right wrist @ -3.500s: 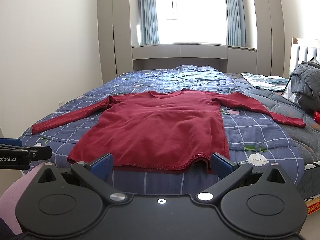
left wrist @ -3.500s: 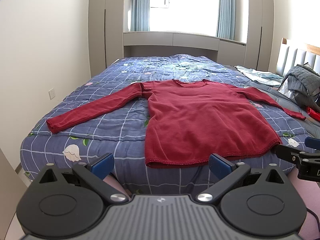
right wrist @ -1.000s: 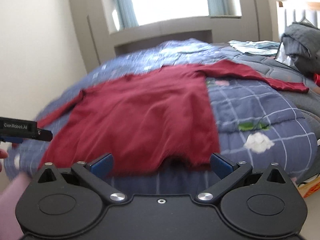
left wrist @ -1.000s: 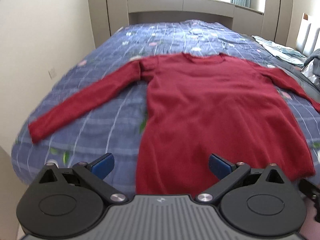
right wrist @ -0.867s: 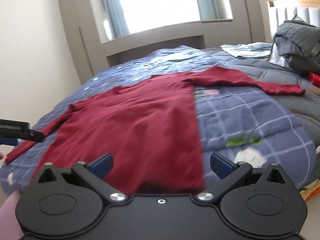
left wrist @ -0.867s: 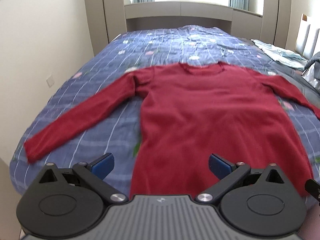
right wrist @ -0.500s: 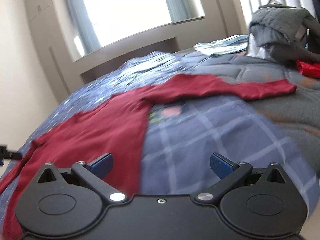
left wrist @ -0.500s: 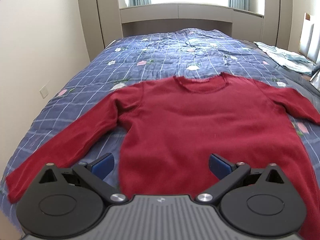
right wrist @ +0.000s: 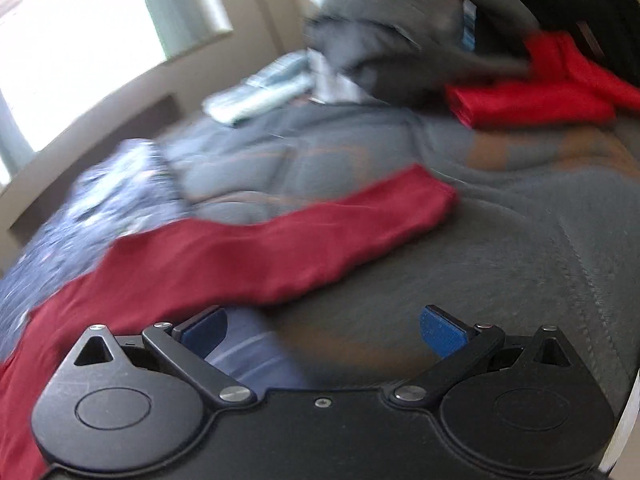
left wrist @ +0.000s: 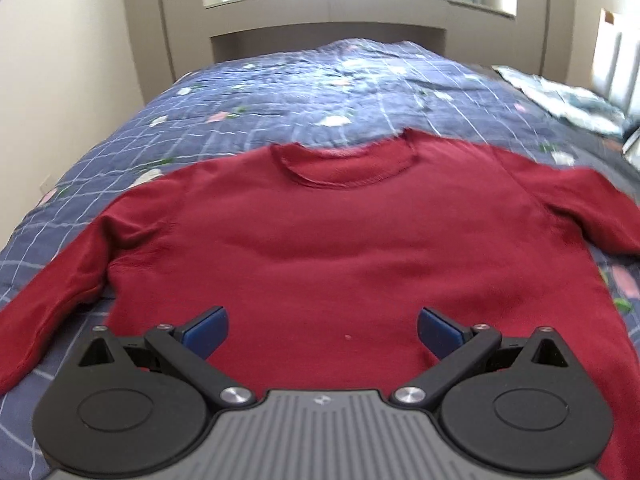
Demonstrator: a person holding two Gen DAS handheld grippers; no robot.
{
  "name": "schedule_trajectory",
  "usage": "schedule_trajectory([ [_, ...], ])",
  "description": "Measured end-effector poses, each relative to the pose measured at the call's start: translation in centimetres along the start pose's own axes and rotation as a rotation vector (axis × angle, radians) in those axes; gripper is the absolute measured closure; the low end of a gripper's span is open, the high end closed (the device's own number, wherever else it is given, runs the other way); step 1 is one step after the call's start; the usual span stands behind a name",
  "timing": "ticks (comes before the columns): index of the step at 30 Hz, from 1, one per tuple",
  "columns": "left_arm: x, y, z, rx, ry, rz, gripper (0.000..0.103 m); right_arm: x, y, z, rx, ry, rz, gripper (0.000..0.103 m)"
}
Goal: Fold small clothes
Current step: 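Move the right tool to the sweater sleeve cuff and close on it, then lift the sleeve cuff with the right tool and lay it across the sweater body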
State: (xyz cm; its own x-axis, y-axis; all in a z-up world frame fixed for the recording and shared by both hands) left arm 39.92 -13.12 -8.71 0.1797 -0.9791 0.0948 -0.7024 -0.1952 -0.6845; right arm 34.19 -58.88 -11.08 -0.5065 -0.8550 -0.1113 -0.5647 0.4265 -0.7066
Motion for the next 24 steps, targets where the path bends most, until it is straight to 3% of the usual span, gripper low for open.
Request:
schedule_trajectory([
  [6,1.4,0.4,0.9,0.001,0.002,0.066,0.000,3.4,-2.3,2.3,0.057,0.004,0.099,0.004],
  [9,1.1,0.4,1.1,-0.027,0.022,0.047,0.000,4.4,-3.5,3.8,0.067,0.024,0.179,0.019],
  [11,0.6,-0.1,0.9,-0.033,0.046,0.027,0.000,4.6,-4.1,4.6,0.055,0.073,0.188,0.052],
  [13,0.2,-0.7,0.4,-0.039,0.068,0.006,0.000,4.7,-4.5,5.2,0.047,0.115,0.185,0.066],
  [16,-0.5,-1.7,-0.3,-0.063,0.092,-0.002,0.000,4.4,-5.3,5.7,0.017,0.124,0.157,0.069],
  [19,-1.4,-2.7,-1.9,-0.060,0.146,0.021,0.000,3.2,-6.6,5.6,0.009,0.152,0.055,0.097],
  [24,-3.1,-4.2,-3.7,-0.044,0.152,0.010,0.000,0.1,-9.9,3.4,0.054,0.122,-0.062,0.097],
])
Point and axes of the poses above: each gripper's, at about its wrist camera, not at the fingertips, and z roughly the way its jaws point, x to its right, y to its underside, the point moved 3 cm from there along z, roughly the way its jaws point, and after that the axes turned 14 degrees about -z, right-handed, at the moved point
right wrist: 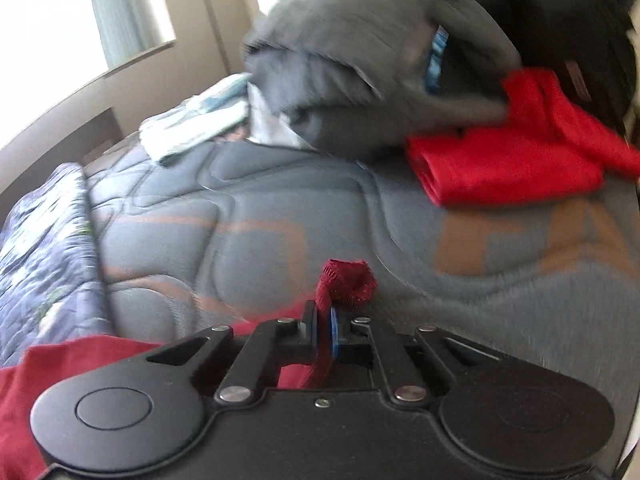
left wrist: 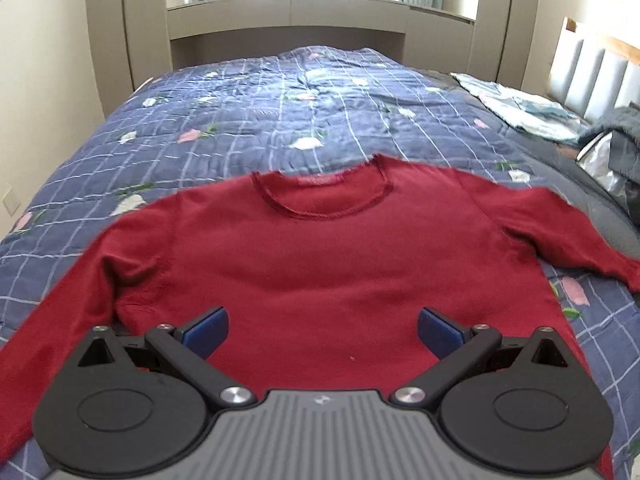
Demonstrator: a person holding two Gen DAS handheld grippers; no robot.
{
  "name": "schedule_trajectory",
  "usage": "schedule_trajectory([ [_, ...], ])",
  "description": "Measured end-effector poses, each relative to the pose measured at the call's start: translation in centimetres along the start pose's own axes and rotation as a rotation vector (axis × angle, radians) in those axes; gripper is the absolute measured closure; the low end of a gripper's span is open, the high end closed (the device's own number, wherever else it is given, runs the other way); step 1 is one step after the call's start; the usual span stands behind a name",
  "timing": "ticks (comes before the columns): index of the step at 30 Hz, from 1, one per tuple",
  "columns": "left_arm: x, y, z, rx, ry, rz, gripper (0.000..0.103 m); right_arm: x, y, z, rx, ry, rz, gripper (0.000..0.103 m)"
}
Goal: Fold small clothes
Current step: 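Lift the sleeve cuff with the right tool and lay it across the sweater body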
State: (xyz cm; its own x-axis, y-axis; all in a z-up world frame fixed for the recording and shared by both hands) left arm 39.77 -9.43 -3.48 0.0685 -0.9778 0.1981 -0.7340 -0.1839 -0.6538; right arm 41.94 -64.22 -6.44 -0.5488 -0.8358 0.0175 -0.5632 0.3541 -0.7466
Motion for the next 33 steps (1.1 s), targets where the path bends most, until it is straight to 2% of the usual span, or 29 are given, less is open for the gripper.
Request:
schedule_trajectory([
  [4,-1.5,-0.9,-1.4,0.012,0.025,-0.034,0.000,-4.3,-3.9,-4.2,0.106,-0.078,-0.116,0.097],
  [8,-3.6,-1.3,-2.8,0.039,0.008,-0.064,0.000,-10.6,-7.1,-9.2,0.203,-0.235,-0.210,0.097],
  [12,-6.3,-1.6,-4.5,0.065,-0.011,-0.111,0.000,-19.3,-8.0,-14.5,0.296,-0.404,-0.344,0.097],
  [15,-8.4,-1.8,-5.8,0.092,-0.069,-0.145,0.000,-26.1,-7.3,-17.3,0.336,-0.539,-0.419,0.097],
  [20,-12.6,-2.2,-7.6,0.147,-0.173,-0.216,0.000,-37.1,-2.8,-19.2,0.301,-0.727,-0.479,0.097],
  [25,-16.9,-2.6,-8.5,0.172,-0.230,-0.279,0.000,-46.1,5.2,-18.8,0.190,-0.813,-0.613,0.097],
  [28,-19.1,-2.3,-8.3,0.171,-0.268,-0.295,0.000,-49.9,10.7,-18.2,0.100,-0.834,-0.707,0.097],
  [30,-20.4,-2.0,-8.0,0.165,-0.288,-0.307,0.000,-51.0,13.8,-17.7,0.067,-0.833,-0.771,0.095],
  [33,-21.6,-1.6,-6.7,0.139,-0.301,-0.335,0.000,-51.1,16.1,-17.5,0.024,-0.849,-0.789,0.083],
])
Point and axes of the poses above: each gripper's, at about its wrist camera, not at the fingertips, and z roughly the way its jaws point, x to its right, y to its underside, the point moved 3 cm from there along z, roughly the way its jaws point, and after that the axes turned 14 degrees about -z, right-handed, at the moved point
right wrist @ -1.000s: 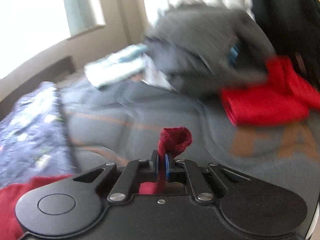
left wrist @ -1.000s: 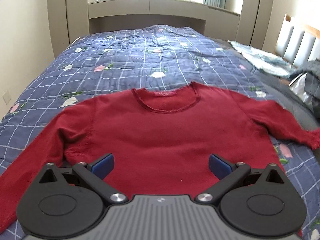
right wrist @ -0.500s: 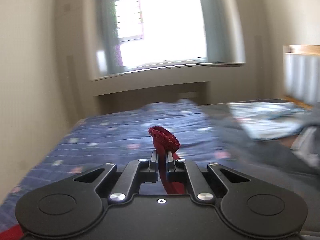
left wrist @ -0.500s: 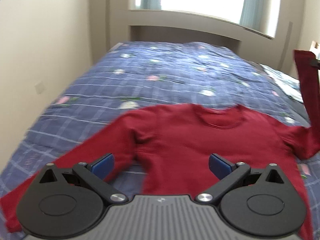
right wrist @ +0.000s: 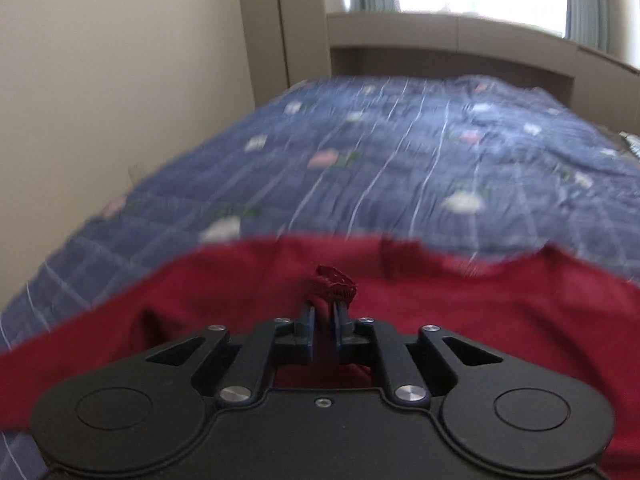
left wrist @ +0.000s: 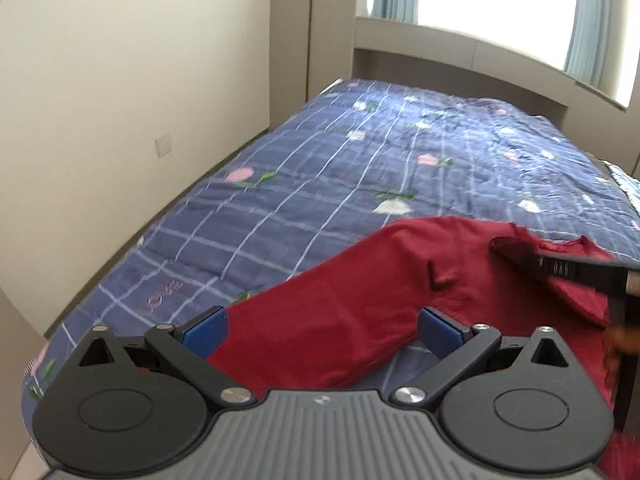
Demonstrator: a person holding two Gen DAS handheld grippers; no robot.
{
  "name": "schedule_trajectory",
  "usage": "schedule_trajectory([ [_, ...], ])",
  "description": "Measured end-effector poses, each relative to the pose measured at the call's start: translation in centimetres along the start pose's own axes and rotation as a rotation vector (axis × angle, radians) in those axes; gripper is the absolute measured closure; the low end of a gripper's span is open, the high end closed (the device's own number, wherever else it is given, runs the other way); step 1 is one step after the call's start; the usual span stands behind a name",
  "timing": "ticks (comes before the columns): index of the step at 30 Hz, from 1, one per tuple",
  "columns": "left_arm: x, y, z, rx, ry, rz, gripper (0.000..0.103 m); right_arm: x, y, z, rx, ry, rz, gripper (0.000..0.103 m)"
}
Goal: Fold small clothes
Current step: 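Lift the sleeve cuff with the right tool and lay it across the sweater body, then open the right tool and withdraw it from the folded sleeve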
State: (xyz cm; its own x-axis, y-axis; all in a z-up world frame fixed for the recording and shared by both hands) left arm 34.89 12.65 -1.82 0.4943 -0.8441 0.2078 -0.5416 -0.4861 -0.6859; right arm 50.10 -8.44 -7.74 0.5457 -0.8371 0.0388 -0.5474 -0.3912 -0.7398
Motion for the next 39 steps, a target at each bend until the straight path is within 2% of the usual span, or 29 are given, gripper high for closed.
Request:
schedule_trajectory([
  [1,-0.1,0.1,0.5,-0.015,-0.002,-0.008,0.000,0.1,0.3,-0.1,-0.003,-0.019,0.014,0.070],
  [2,-0.1,0.2,0.9,-0.027,-0.003,-0.013,0.000,0.4,0.6,-0.5,-0.002,-0.036,0.027,0.052],
  [3,0.2,0.3,1.3,-0.033,0.001,-0.015,0.000,1.1,0.8,-1.2,0.005,-0.049,0.035,0.042],
  [4,0.3,0.4,1.5,-0.032,0.007,-0.014,0.000,1.8,1.0,-2.0,0.021,-0.056,0.038,0.025],
  [5,0.8,0.4,1.8,-0.032,0.014,-0.009,0.000,2.5,1.3,-3.0,0.039,-0.060,0.037,0.015],
  [7,2.2,0.3,2.3,-0.026,0.030,0.003,0.000,4.2,1.8,-5.1,0.065,-0.050,0.015,0.007],
  [8,3.1,0.3,2.7,-0.024,0.042,0.010,0.000,5.3,2.2,-6.1,0.079,-0.018,0.000,0.003],
  [11,6.7,0.7,4.3,-0.020,0.097,0.027,0.000,9.1,3.9,-9.1,0.118,0.182,-0.075,0.001],
  [15,12.5,2.2,7.3,-0.007,0.171,0.085,0.000,14.8,6.8,-10.5,0.076,0.502,-0.156,0.001],
  [17,15.6,3.2,8.9,0.020,0.174,0.140,0.000,17.5,8.3,-10.4,0.051,0.613,-0.184,0.001],
  [19,18.0,3.9,10.2,0.044,0.136,0.198,0.000,19.8,9.7,-9.9,0.032,0.684,-0.171,0.001],
  [23,20.9,4.8,12.6,0.146,0.048,0.299,0.000,23.4,11.6,-8.6,0.027,0.703,-0.087,0.001],
  [25,21.3,5.5,14.3,0.150,-0.029,0.331,0.000,24.5,12.4,-7.7,-0.015,0.705,-0.051,0.001],
  [26,21.3,5.8,14.7,0.142,-0.042,0.331,0.000,25.0,12.7,-7.5,-0.032,0.712,-0.034,0.001],
  [28,20.7,6.2,14.8,0.160,-0.018,0.294,0.000,26.1,13.2,-7.3,-0.040,0.725,0.022,0.001],
  [34,19.4,6.0,15.0,0.139,0.026,0.230,0.000,28.0,14.6,-8.8,-0.068,0.793,0.126,0.001],
  [36,19.1,5.9,15.2,0.126,0.045,0.207,0.000,27.1,15.1,-10.8,-0.010,0.760,0.140,0.001],
  [39,18.6,5.7,15.4,0.116,0.066,0.181,0.000,24.1,15.5,-13.6,0.086,0.637,0.108,0.001],
])
Point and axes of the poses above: each gripper's, at about its wrist camera, not at the fingertips, and z roughly the way its jaws point, x to its right, y to its underside, the point moved 3 cm from there along z, roughly the way its jaws point, and after that the axes turned 14 degrees about -z, right-handed, at the moved point
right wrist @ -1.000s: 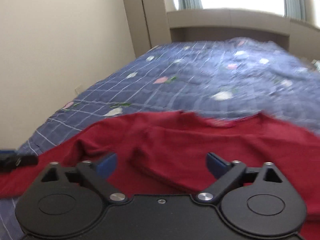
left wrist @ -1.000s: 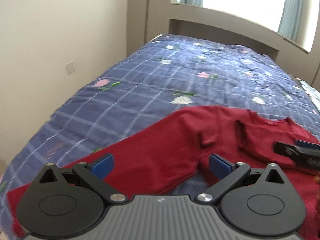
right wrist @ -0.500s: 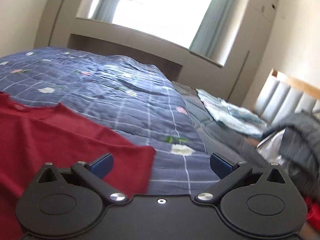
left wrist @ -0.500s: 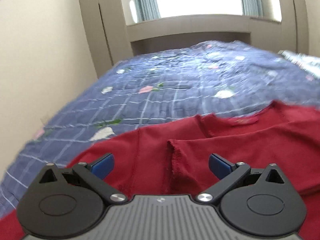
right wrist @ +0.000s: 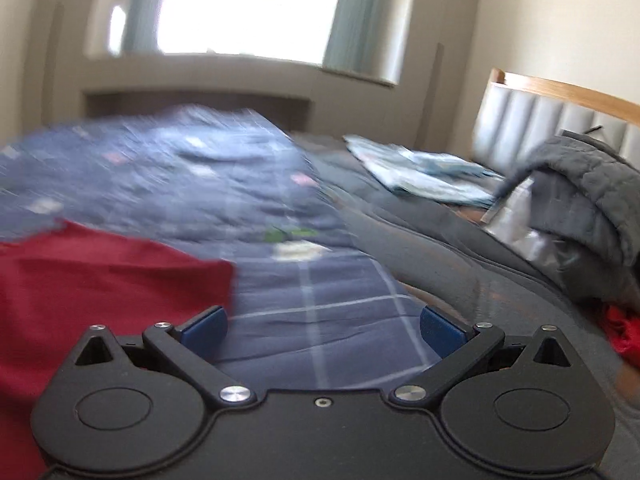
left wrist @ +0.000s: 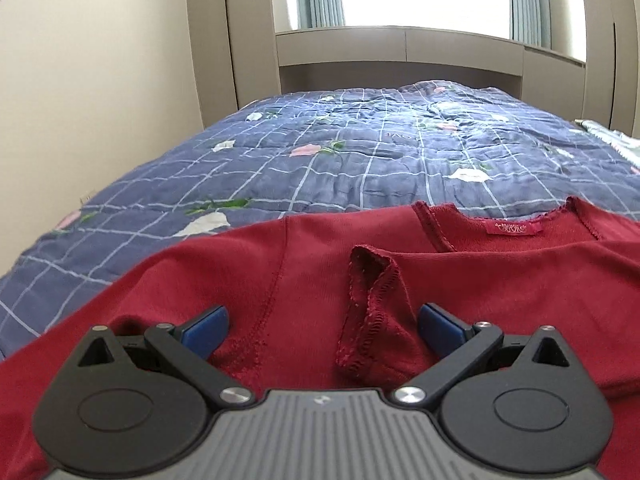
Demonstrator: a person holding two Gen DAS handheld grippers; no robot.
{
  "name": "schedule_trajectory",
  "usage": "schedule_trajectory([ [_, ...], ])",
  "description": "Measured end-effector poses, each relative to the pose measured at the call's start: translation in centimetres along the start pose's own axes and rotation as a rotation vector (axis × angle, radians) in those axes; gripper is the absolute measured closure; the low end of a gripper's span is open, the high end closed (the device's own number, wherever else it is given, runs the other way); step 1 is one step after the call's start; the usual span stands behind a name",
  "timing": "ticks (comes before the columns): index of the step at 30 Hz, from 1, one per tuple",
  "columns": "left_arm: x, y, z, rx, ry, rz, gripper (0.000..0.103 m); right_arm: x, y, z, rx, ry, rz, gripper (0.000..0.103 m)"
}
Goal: Fold small clothes
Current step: 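Open the right tool and withdraw it from the folded sleeve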
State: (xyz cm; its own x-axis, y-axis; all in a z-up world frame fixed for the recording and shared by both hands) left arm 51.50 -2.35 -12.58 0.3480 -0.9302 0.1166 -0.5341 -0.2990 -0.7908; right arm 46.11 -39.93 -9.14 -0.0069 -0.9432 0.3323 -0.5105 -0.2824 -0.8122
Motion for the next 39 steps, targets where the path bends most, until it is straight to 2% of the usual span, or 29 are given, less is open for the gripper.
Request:
schedule_trajectory([
  [2,0.0,0.0,0.0,0.001,0.001,-0.001,0.000,-1.9,0.7,-1.7,-0.017,-0.086,-0.089,0.001],
  [3,0.0,0.1,0.0,0.002,-0.001,0.001,0.000,-2.7,1.1,-2.4,-0.023,-0.090,-0.134,0.001],
  [6,0.0,0.1,0.0,0.004,-0.001,0.001,0.000,-5.1,2.3,-3.8,-0.004,-0.068,-0.261,0.001],
  [11,0.0,0.0,0.0,0.003,0.000,-0.001,0.000,-8.2,1.7,-3.5,0.048,-0.003,-0.442,0.001],
  [14,0.0,0.0,0.0,0.003,0.001,-0.001,0.000,-8.5,1.5,-2.4,0.063,0.100,-0.483,0.001],
  [16,0.0,0.0,0.0,0.003,0.001,-0.001,0.000,-7.4,1.3,-1.5,0.051,0.183,-0.435,0.001],
  [18,0.0,0.0,0.0,0.003,0.002,-0.001,0.000,-5.4,1.3,-0.8,0.010,0.253,-0.330,0.001],
  [20,0.0,0.0,0.0,0.003,0.002,-0.001,0.000,-3.0,1.3,-0.5,-0.011,0.217,-0.200,0.001],
  [22,-0.1,0.0,0.0,0.003,0.003,-0.002,0.000,-1.9,1.7,-0.6,-0.027,0.197,-0.139,0.001],
  [27,-0.1,0.0,0.0,0.003,0.003,-0.002,0.000,-2.7,2.3,-0.4,-0.073,0.198,-0.185,0.001],
  [32,-0.1,0.0,0.0,0.003,0.005,-0.005,0.000,-2.5,3.6,-1.2,-0.152,0.186,-0.110,0.001],
  [35,-0.2,0.0,0.0,0.002,0.012,-0.013,0.000,-1.5,4.6,-2.9,-0.145,0.178,0.014,0.000],
  [39,-0.2,0.0,0.0,0.002,0.014,-0.016,0.000,0.0,4.5,-4.4,-0.026,0.122,0.142,0.000],
])
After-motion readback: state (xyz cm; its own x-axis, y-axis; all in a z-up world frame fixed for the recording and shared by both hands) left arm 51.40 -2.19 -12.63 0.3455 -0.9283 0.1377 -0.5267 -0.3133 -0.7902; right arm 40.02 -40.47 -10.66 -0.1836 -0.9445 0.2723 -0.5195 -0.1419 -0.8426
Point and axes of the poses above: each gripper's, at about its wrist camera, not at the fingertips, and z roughly the way its jaws point, x to its right, y to its underside, the point moved 3 cm from there along z, roughly the way its jaws point, and after that the axes turned 14 degrees about -z, right-handed, at the moved point
